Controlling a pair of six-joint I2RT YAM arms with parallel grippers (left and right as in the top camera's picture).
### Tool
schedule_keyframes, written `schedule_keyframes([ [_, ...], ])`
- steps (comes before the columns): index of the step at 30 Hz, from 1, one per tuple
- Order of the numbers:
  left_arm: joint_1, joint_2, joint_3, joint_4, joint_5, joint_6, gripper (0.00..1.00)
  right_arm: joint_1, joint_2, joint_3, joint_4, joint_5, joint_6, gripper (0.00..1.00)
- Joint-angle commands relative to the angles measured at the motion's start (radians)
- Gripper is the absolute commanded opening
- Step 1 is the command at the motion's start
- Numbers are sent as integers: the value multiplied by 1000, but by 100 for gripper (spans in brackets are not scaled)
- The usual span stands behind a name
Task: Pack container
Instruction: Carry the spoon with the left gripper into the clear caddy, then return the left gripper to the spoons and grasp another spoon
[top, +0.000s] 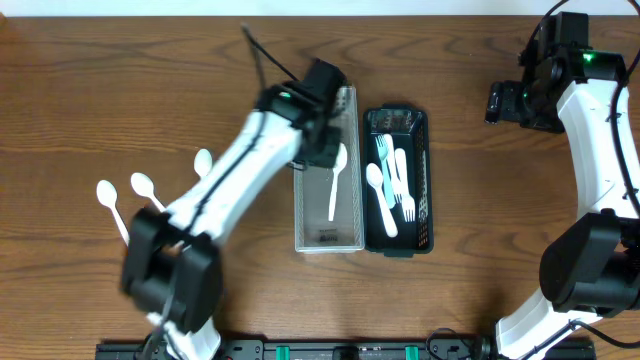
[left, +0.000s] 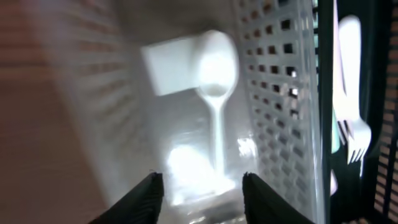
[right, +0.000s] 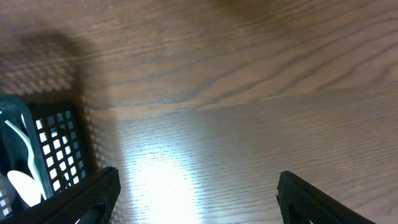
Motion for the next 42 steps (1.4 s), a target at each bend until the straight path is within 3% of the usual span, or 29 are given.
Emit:
schedule_keyframes([
  [1, 90, -149, -2, -52, -101, 71, 54, -4, 9, -3, -2, 0, -13, 84],
  [6, 316, -264, -3, -140, -126, 92, 64, -3, 9, -3, -1, 0, -13, 84],
  [14, 584, -226, -97, -84, -121, 159, 65, -3, 9, -3, 0, 0, -13, 84],
  [24, 604, -44, -278, 98, -121, 197, 67, -3, 9, -3, -1, 0, -13, 84],
  [42, 604, 183, -283, 174, -38, 301, 70, -3, 8, -3, -1, 0, -13, 84],
])
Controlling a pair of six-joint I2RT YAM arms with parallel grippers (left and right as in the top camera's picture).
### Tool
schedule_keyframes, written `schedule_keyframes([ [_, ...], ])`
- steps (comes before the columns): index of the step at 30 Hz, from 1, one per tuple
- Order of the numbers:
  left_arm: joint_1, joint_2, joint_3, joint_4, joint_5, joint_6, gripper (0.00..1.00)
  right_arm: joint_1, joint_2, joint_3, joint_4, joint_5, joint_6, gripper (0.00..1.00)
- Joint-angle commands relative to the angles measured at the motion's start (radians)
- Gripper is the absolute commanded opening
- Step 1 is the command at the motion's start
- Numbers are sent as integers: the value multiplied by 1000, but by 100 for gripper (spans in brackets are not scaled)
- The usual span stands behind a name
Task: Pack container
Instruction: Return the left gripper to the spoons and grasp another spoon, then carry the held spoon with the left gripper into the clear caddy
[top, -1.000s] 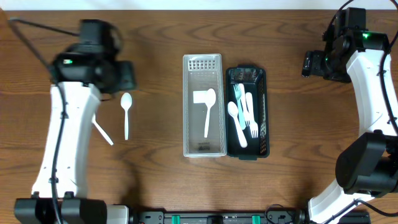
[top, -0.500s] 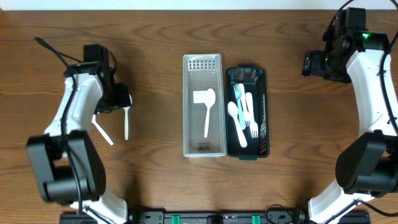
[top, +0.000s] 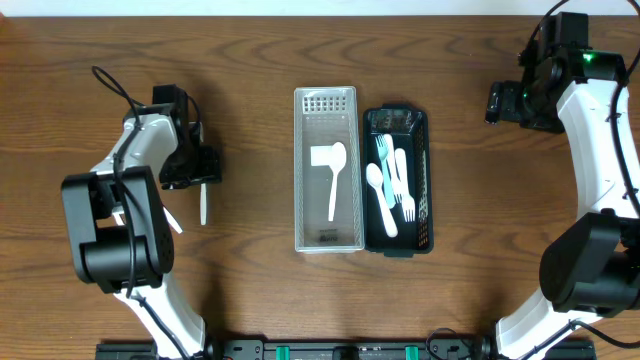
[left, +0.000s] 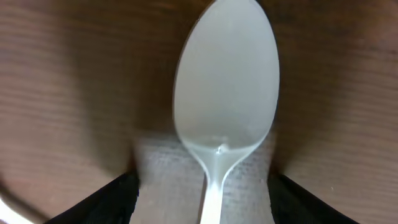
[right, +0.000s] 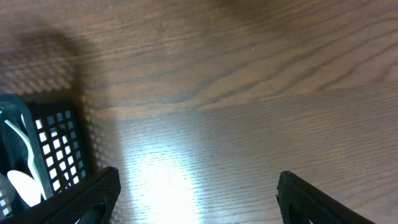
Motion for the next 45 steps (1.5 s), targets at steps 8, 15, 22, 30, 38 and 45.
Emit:
schedule_keyframes([
  [8, 0, 43, 0, -10, 8, 25, 48, -3, 9, -3, -1, 0, -13, 84],
  [15, 0, 43, 0, -24, 8, 24, 6, -3, 8, -3, 0, 0, -14, 84],
  [22, -6, 34, 9, -52, 8, 6, 6, -3, 9, -3, 1, 3, -14, 84],
  [30, -118, -129, 175, -222, 15, -7, 5, -4, 9, -3, 6, 3, -14, 84],
  [38, -362, -336, 311, -278, 15, -189, 6, -3, 9, -3, 7, 3, -14, 84],
  [45, -576, -321, 288, -215, 15, -410, 6, -3, 9, -3, 10, 3, -14, 84],
])
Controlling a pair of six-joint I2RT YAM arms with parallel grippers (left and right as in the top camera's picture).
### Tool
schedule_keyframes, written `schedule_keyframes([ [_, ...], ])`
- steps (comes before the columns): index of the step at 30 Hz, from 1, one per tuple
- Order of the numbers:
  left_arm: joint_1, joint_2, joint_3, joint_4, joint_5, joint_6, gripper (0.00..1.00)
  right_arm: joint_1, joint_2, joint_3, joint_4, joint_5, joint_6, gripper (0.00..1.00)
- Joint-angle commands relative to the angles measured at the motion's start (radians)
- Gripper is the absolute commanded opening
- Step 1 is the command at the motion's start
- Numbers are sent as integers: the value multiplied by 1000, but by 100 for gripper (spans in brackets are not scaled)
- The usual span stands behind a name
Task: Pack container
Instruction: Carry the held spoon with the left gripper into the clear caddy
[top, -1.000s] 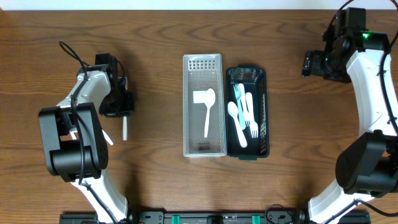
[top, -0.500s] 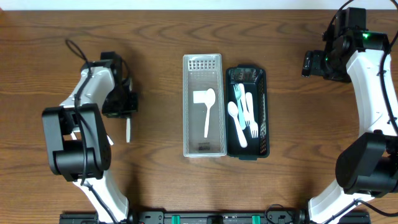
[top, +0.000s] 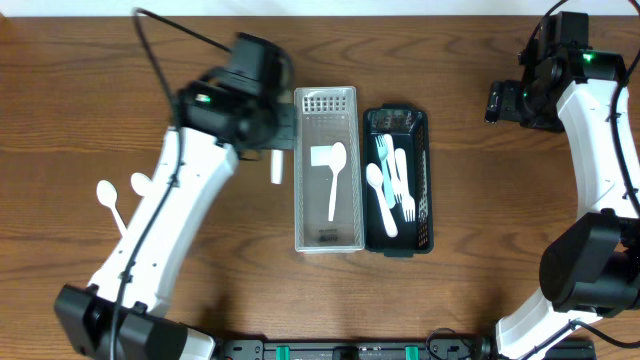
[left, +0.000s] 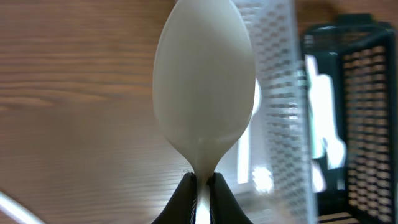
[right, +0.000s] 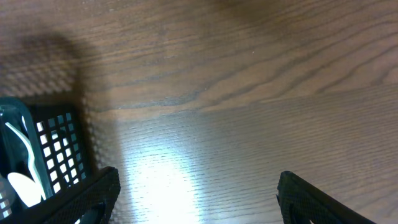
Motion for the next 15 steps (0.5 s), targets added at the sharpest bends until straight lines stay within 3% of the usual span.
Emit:
schedule_keyframes([
  [1, -77, 59, -34, 31, 0, -133, 6, -3, 9, -3, 2, 3, -14, 84],
  [8, -182, 238, -40, 60, 0, -132, 6, -3, 9, -3, -1, 3, -13, 84],
  [15, -183, 345, -40, 65, 0, -119, 7, -3, 8, -3, -8, 3, -13, 84],
])
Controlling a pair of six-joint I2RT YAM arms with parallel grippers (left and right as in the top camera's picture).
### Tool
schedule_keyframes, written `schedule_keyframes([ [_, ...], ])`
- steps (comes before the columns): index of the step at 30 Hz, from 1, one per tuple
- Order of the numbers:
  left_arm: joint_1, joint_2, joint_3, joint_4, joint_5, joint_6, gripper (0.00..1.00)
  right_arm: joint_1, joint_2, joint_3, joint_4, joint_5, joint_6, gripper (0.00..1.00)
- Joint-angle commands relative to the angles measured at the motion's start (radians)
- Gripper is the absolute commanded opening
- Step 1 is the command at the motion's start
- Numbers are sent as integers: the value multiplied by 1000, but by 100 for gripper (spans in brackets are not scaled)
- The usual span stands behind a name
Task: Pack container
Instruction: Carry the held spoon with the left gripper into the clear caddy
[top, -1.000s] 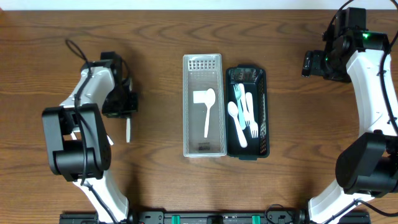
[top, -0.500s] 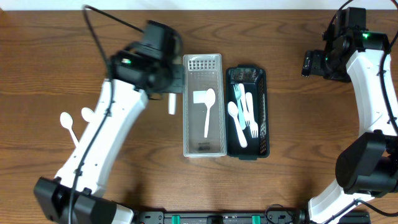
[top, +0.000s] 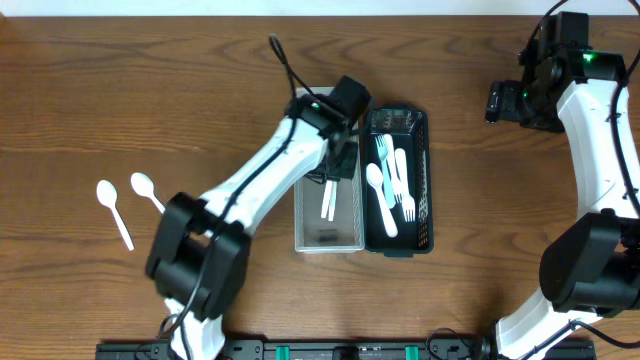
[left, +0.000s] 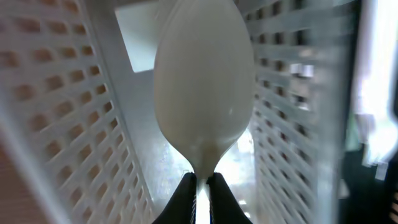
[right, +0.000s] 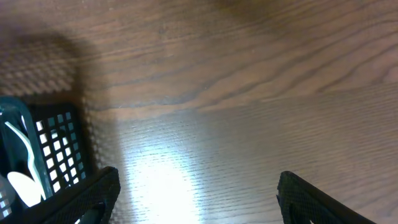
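Observation:
A clear perforated basket (top: 325, 240) stands mid-table, and my left gripper (top: 340, 165) is above its middle, shut on the handle of a white spoon (left: 204, 81). In the left wrist view the spoon's bowl stands up from the gripper (left: 202, 186), with the basket's holed walls (left: 56, 93) on both sides. A white handle (top: 327, 203) shows in the basket below the gripper. My right gripper (right: 196, 190) is open over bare wood at the far right (top: 500, 103).
A black basket (top: 424, 180) holding white forks and spoons sits against the clear basket's right side; its corner (right: 43, 155) shows in the right wrist view. Two white spoons (top: 112, 208) (top: 146, 188) lie on the table at the left.
My left gripper, still shut on the spoon, has moved from just left of the clear basket to over its inside. The right arm has not moved.
First my left gripper was open over the clear basket with one spoon lying in it and three spoons at the table's left. Then it was open around one of those spoons. Then it held that spoon beside the basket, and now over it.

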Motion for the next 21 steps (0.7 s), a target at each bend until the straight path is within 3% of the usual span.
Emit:
schedule_keyframes([
  [1, 9, -1, -2, 1, -1, 22, 14, -3, 9, -3, -3, 3, -13, 84],
  [5, 15, -31, 26, -20, -6, 97, 30, -3, 8, -3, -3, 3, -13, 84],
  [8, 21, -82, 59, -45, -99, 112, 51, -5, 9, -3, -3, 3, -14, 84],
  [10, 32, -136, 72, -57, -164, 112, 59, -5, 9, -3, -3, 3, -14, 84],
  [14, 106, -275, 74, -91, -223, 111, 64, -8, 9, -3, -3, 3, -22, 85],
  [21, 426, -450, 72, -195, -224, 79, 68, -16, 9, -3, -8, 3, -21, 86],
])
